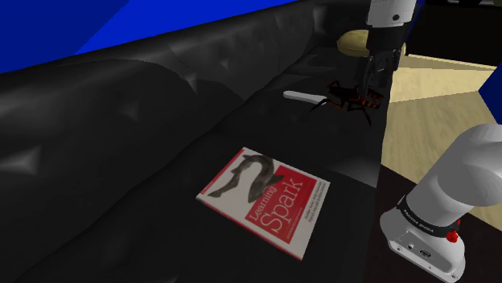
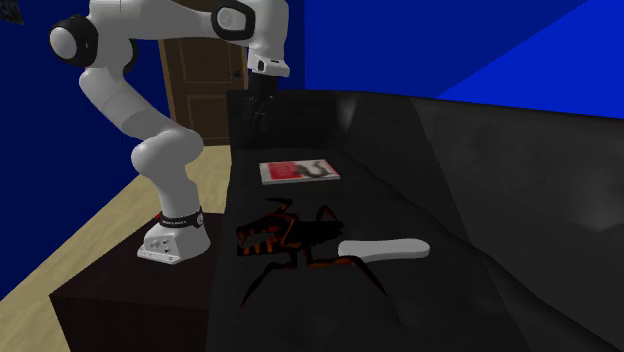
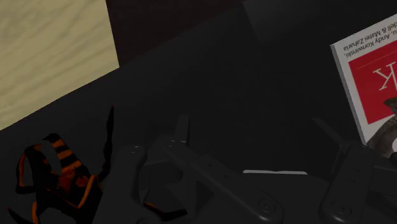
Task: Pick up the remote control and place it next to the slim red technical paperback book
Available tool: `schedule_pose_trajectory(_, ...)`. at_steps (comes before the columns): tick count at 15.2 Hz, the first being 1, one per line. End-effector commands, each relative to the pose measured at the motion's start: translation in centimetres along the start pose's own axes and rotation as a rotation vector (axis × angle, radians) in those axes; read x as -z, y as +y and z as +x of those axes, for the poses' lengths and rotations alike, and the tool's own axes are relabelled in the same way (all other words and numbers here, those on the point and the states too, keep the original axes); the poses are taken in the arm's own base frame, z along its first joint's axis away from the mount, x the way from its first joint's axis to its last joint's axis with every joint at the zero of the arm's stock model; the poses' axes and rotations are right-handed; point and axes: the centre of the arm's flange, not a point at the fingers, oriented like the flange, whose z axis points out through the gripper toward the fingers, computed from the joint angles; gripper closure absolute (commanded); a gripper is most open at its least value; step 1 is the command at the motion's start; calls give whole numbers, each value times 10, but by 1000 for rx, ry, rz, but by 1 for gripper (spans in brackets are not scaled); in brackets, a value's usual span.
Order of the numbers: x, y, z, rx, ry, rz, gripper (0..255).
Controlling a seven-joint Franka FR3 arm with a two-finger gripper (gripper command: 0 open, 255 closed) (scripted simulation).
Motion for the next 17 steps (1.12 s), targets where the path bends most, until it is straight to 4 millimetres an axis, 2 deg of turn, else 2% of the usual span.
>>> schedule_pose_trajectory(1,0,0,0,0,0,0,0)
schedule_pose_trajectory(9,-31,45,85,108,24,-17,0)
schedule_pose_trajectory(17,-60,80,176,216,48,-34,0)
